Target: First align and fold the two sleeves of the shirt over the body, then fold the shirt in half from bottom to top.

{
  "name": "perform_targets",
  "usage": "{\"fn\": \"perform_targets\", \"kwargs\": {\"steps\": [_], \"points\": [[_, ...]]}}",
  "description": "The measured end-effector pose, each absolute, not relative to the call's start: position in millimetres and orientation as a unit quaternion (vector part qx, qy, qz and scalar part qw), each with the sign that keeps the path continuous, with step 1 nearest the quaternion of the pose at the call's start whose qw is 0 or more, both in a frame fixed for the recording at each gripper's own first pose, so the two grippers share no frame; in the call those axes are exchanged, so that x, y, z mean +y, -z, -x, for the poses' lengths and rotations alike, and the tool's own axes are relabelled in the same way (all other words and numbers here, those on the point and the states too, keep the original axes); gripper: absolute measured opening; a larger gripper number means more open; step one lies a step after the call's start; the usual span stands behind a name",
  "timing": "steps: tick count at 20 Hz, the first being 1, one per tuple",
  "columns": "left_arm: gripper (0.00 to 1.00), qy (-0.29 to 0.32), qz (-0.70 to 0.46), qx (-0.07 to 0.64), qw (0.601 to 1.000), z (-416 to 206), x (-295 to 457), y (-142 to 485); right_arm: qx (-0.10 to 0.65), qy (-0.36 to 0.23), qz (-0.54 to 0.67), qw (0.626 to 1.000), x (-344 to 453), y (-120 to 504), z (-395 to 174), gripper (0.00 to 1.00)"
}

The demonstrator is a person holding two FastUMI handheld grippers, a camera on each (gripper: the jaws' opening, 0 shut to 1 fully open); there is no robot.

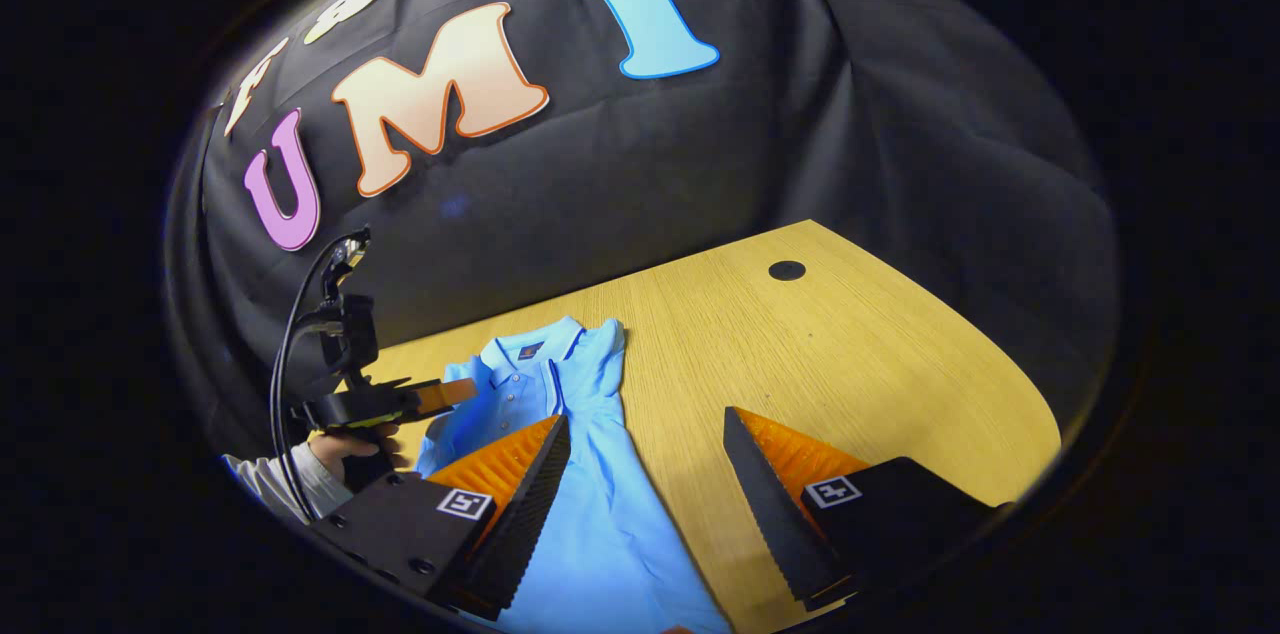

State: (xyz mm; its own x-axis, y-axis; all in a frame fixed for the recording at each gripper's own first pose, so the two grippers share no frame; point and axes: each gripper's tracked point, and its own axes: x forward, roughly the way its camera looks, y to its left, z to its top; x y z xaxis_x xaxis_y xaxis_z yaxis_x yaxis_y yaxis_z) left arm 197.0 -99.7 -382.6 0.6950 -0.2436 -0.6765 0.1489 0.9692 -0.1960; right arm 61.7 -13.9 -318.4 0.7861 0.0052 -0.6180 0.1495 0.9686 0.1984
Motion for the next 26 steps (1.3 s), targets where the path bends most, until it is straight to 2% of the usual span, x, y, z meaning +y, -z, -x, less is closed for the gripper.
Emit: {"fn": "perform_targets", "kwargs": {"steps": [3,4,7,11,16,21,26], "points": [[0.99,0.106,0.047,0.335,0.935,-192.6,-85.0,351.2,0.307,0.040,-0.113,0.944,-12.5,305.3,-58.2,0.97],[0.96,0.100,0.040,0.325,0.940,-186.3,-77.4,338.9,0.303,0.029,-0.110,0.946,-8.9,300.4,-53.9,0.97],[0.96,0.082,0.040,0.301,0.949,-157.2,-59.4,299.8,0.304,0.004,-0.083,0.949,-11.4,290.9,-34.7,0.97],[0.96,0.089,0.028,0.261,0.961,-111.6,-41.2,247.9,0.286,-0.014,-0.053,0.957,-10.4,267.0,-6.9,0.97],[0.96,0.083,0.010,0.240,0.967,-44.5,-10.3,217.1,0.283,-0.030,-0.025,0.958,-12.7,260.3,35.5,0.97],[0.96,0.061,-0.009,0.261,0.964,31.2,22.7,227.1,0.303,-0.037,-0.012,0.952,-17.1,271.4,85.5,0.97],[0.96,0.049,-0.036,0.319,0.946,108.0,42.2,272.1,0.339,-0.051,0.015,0.939,-20.7,300.8,135.7,0.98]]}}
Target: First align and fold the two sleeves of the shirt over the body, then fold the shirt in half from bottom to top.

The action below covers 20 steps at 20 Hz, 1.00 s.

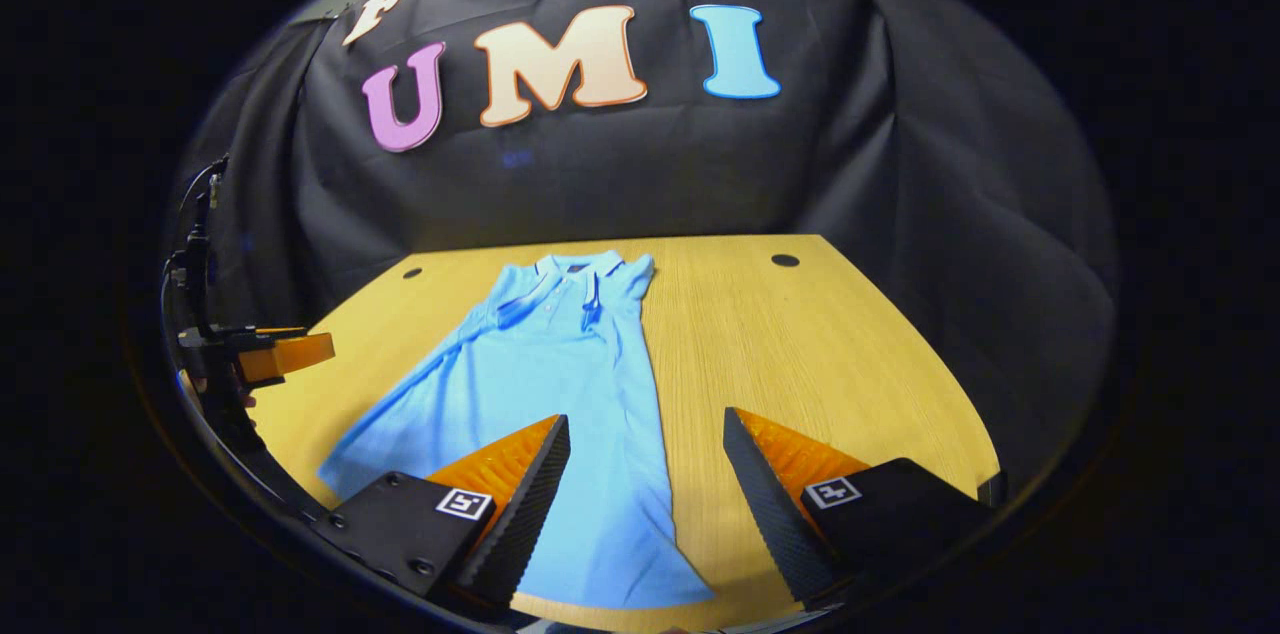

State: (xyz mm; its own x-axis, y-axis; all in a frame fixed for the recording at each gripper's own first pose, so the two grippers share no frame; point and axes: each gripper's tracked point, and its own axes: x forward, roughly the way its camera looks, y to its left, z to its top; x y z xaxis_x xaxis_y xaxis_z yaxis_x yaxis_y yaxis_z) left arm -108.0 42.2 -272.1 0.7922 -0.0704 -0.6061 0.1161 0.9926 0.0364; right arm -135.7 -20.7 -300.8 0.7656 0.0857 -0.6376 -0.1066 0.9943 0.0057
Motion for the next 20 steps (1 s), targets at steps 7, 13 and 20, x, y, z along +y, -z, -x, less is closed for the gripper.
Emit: {"fn": "perform_targets", "kwargs": {"steps": [7,13,20], "points": [[0.96,0.045,-0.062,0.379,0.922,179.5,54.3,327.2,0.394,-0.061,0.048,0.916,-26.1,353.1,199.5,0.97],[0.96,0.035,-0.073,0.416,0.906,209.4,60.4,366.5,0.437,-0.048,0.088,0.894,-34.6,392.7,226.6,0.98],[0.95,0.049,-0.051,0.403,0.912,207.9,52.5,368.4,0.460,-0.030,0.036,0.886,-32.2,402.8,229.2,0.95]]}}
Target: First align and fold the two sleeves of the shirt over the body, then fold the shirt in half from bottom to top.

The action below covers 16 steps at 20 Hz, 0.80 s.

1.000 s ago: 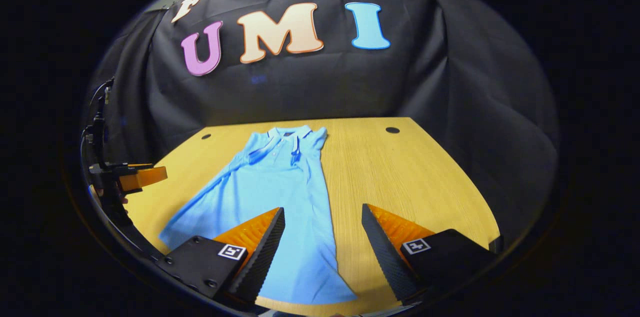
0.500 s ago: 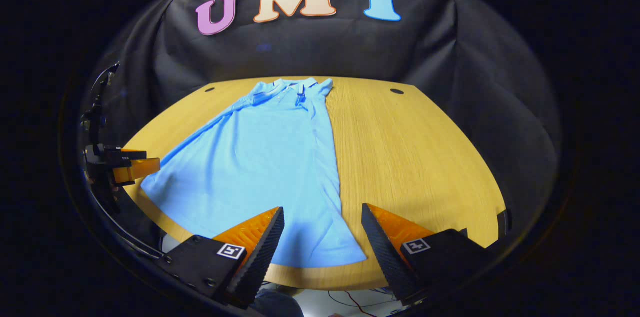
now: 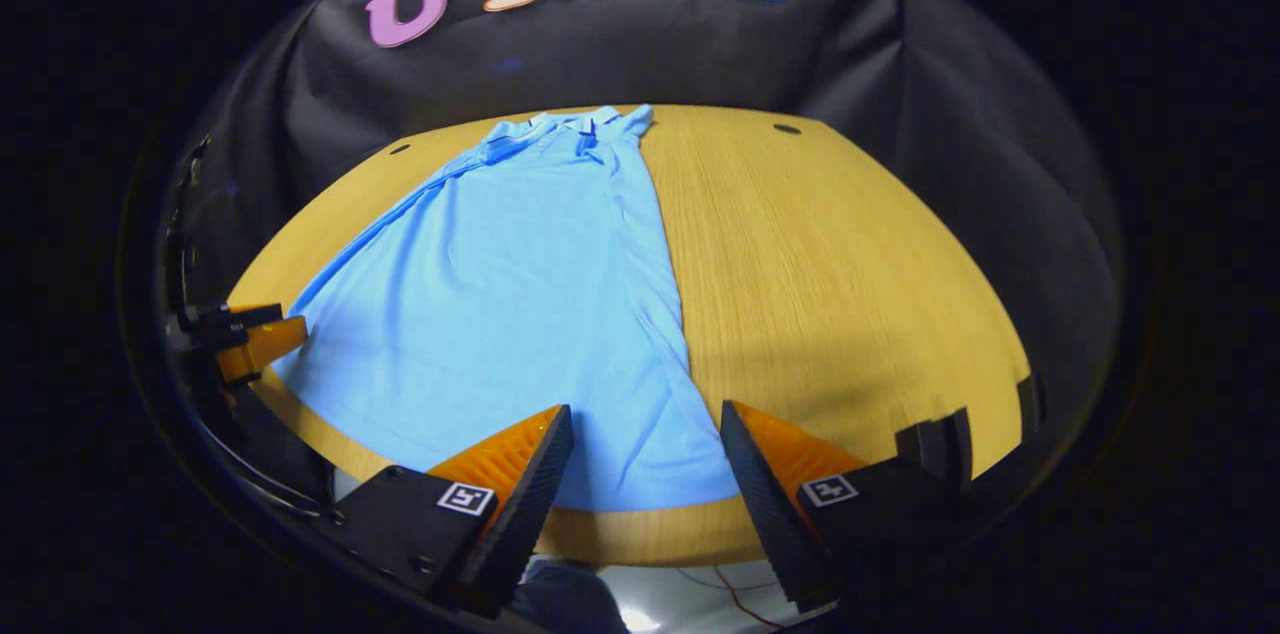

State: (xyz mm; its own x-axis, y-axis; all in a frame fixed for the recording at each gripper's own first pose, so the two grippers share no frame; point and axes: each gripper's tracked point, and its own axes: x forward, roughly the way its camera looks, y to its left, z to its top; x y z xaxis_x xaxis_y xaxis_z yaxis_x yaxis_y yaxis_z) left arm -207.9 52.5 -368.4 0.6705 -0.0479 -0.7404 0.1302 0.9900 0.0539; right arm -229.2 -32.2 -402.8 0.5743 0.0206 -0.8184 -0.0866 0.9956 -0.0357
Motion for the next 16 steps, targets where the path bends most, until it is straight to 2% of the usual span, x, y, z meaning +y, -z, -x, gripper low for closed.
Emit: {"fn": "perform_targets", "kwargs": {"steps": [1,3,4,5,6,7,8,9,13,16], "points": [[0.94,0.050,-0.046,0.391,0.918,206.1,51.7,365.5,0.467,-0.042,0.041,0.882,-28.4,402.8,233.0,0.95],[0.84,0.071,-0.047,0.378,0.922,205.1,39.8,369.5,0.467,-0.063,0.049,0.881,-17.1,406.2,234.4,0.75],[0.69,0.082,-0.046,0.375,0.922,206.7,33.0,370.2,0.466,-0.073,0.048,0.881,-10.4,404.4,234.7,0.57],[0.57,0.089,-0.043,0.375,0.922,208.0,27.7,370.8,0.469,-0.078,0.044,0.879,-3.6,403.9,238.1,0.46],[0.33,0.097,-0.035,0.372,0.922,207.4,20.9,371.6,0.466,-0.074,0.046,0.880,-2.0,405.8,237.2,0.17],[0.21,0.089,-0.031,0.372,0.923,208.0,21.8,371.6,0.466,-0.078,0.055,0.879,-1.3,403.1,239.1,0.11],[0.00,0.082,-0.029,0.373,0.924,207.2,20.9,369.4,0.467,-0.076,0.055,0.879,-2.5,401.2,236.7,0.09],[0.00,0.076,-0.027,0.384,0.920,207.6,21.2,372.1,0.470,-0.074,0.055,0.878,-1.8,404.0,237.5,0.03],[0.00,0.056,-0.017,0.424,0.904,206.0,20.6,372.5,0.473,-0.063,0.038,0.878,-1.6,402.7,235.8,0.02],[0.00,0.062,-0.007,0.433,0.899,207.1,13.7,365.1,0.475,-0.076,0.027,0.876,8.6,397.4,235.0,0.02]]}}
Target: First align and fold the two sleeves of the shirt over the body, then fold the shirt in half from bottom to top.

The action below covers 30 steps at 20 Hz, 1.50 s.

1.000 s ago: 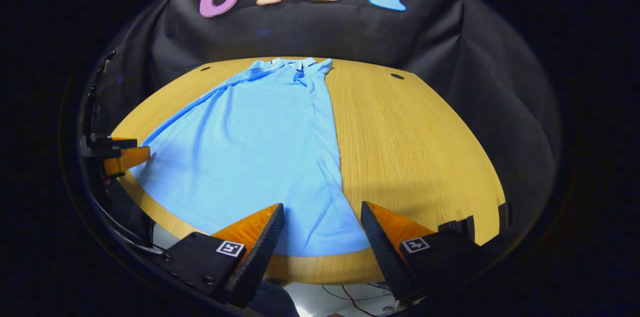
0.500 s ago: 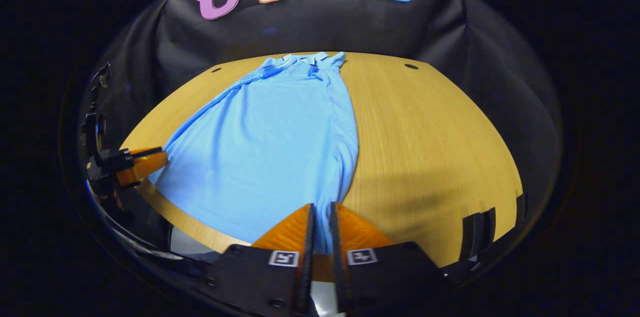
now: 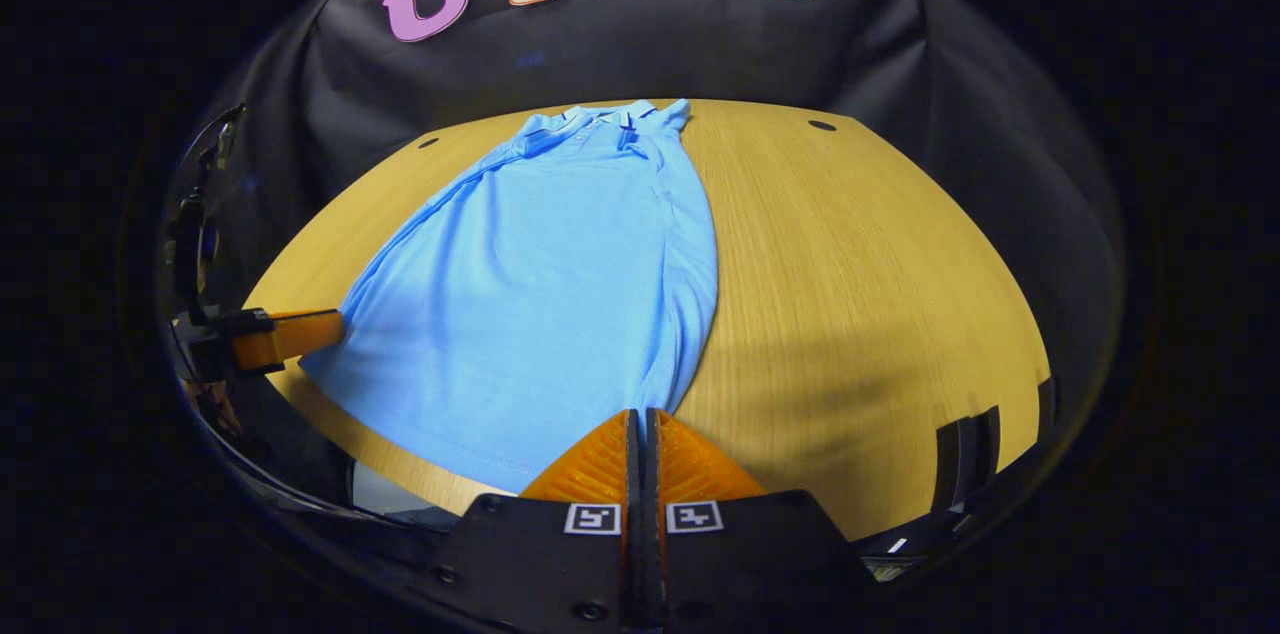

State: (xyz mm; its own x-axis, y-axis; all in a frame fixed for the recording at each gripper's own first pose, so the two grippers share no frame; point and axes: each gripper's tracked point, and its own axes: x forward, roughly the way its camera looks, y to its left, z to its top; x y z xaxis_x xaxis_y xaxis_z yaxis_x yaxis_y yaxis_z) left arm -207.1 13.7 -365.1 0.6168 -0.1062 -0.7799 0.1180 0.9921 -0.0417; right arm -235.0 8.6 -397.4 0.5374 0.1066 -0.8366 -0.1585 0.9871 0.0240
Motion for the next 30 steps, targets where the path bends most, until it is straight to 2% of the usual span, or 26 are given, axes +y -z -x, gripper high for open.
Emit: {"fn": "perform_targets", "kwargs": {"steps": [4,5,6,11,24,30], "points": [[0.00,0.073,0.006,0.426,0.902,197.3,7.4,352.1,0.457,-0.092,0.007,0.885,23.3,373.4,218.1,0.02],[0.00,0.071,0.013,0.423,0.903,194.7,6.9,347.3,0.454,-0.095,-0.001,0.886,26.2,366.7,212.8,0.00],[0.00,0.069,0.021,0.422,0.903,190.6,6.9,341.9,0.451,-0.096,-0.009,0.887,29.4,360.7,207.2,0.02],[0.00,0.065,0.054,0.409,0.908,156.1,13.8,313.2,0.422,-0.097,-0.037,0.901,39.6,328.2,168.0,0.02],[0.00,0.078,0.036,0.344,0.935,0.2,25.6,241.5,0.343,-0.078,-0.073,0.933,61.6,274.2,8.3,0.02],[0.00,0.092,0.035,0.353,0.931,-41.3,15.3,244.6,0.330,-0.070,-0.071,0.939,62.3,271.9,-40.2,0.02]]}}
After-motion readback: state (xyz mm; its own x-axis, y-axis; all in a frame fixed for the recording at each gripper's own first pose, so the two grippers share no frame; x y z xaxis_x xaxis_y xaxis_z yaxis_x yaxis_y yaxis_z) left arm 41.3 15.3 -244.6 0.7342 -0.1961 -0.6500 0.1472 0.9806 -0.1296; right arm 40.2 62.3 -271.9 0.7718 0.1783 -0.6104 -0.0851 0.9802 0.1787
